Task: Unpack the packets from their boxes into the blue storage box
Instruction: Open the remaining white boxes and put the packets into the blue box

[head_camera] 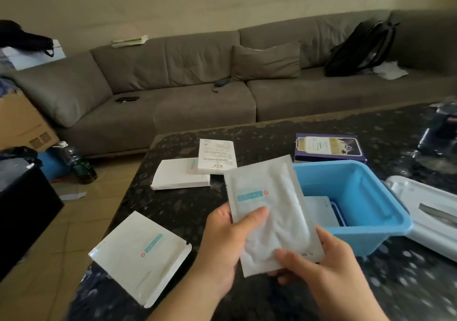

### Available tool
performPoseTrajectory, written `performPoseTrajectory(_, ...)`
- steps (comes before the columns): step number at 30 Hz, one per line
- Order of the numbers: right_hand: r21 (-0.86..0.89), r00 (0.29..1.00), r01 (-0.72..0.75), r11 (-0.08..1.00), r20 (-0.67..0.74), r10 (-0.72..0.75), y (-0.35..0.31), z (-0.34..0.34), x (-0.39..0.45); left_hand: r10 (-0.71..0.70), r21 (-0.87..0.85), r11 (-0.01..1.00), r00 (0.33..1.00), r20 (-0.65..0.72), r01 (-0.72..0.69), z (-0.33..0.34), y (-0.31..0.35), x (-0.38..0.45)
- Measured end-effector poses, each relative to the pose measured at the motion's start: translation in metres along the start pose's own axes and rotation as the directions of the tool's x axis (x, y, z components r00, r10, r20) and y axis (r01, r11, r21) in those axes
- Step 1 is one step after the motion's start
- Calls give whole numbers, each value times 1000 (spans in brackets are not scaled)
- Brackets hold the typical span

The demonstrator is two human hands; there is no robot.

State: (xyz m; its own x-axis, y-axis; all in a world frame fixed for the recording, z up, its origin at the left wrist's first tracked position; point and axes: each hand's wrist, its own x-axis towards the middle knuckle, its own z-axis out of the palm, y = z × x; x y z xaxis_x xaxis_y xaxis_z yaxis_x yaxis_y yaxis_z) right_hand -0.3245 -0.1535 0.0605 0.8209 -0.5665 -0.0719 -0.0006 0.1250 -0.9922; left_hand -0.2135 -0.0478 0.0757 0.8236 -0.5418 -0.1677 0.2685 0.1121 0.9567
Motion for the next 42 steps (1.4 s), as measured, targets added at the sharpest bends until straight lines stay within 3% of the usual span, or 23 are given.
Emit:
performPoseTrajectory(3,95,996,-89,992,31,86,-7,-12,6,-2,-7,1000,1000,-24,1,-3,9,9)
performPoseTrajectory(7,261,998,-25,965,-48,39,-11,-16,15,11,-111,994,993,-119,-24,19,6,10)
performPoseTrajectory(14,-13,988,88,996,-124,-89,-24,-45,38,47,-247,965,983,-177,-91,29,10,23)
performPoseTrajectory(16,-129,992,83,988,-82,-94,-34,-69,60,122,-141,978,969,-214,-154,18,21,40)
performPoseTrajectory(17,-186,995,66,980,-66,-79,-39,-80,72,204,14,978,952,-226,-207,15,26,50)
performPoseTrajectory(19,-314,998,19,949,-45,-35,-45,-95,94,432,402,851,886,-170,-338,11,31,67)
performPoseTrajectory(21,-413,999,-43,910,2,48,-45,-102,114,546,637,639,838,19,-431,14,33,79)
performPoseTrajectory(23,-465,976,-150,872,70,205,-39,-104,130,486,737,466,838,249,-490,20,33,86)
performPoseTrajectory(25,-487,935,-238,840,118,333,-30,-103,140,336,801,283,837,432,-527,28,29,92)
performPoseTrajectory(28,-520,908,-282,806,128,400,-22,-96,146,108,830,36,828,551,-557,38,21,98)
performPoseTrajectory(31,-596,890,-290,749,119,439,-18,-92,148,-29,820,-78,824,566,-567,44,14,99)
performPoseTrajectory(35,-733,900,-238,637,80,429,-21,-88,143,-74,798,-166,814,576,-580,49,7,99)
performPoseTrajectory(39,-933,939,-69,352,58,338,-37,-88,133,-94,796,-211,822,561,-567,49,5,99)
performPoseTrajectory(42,-977,951,5,214,71,302,-37,-93,131,-98,803,-219,831,547,-555,49,4,99)
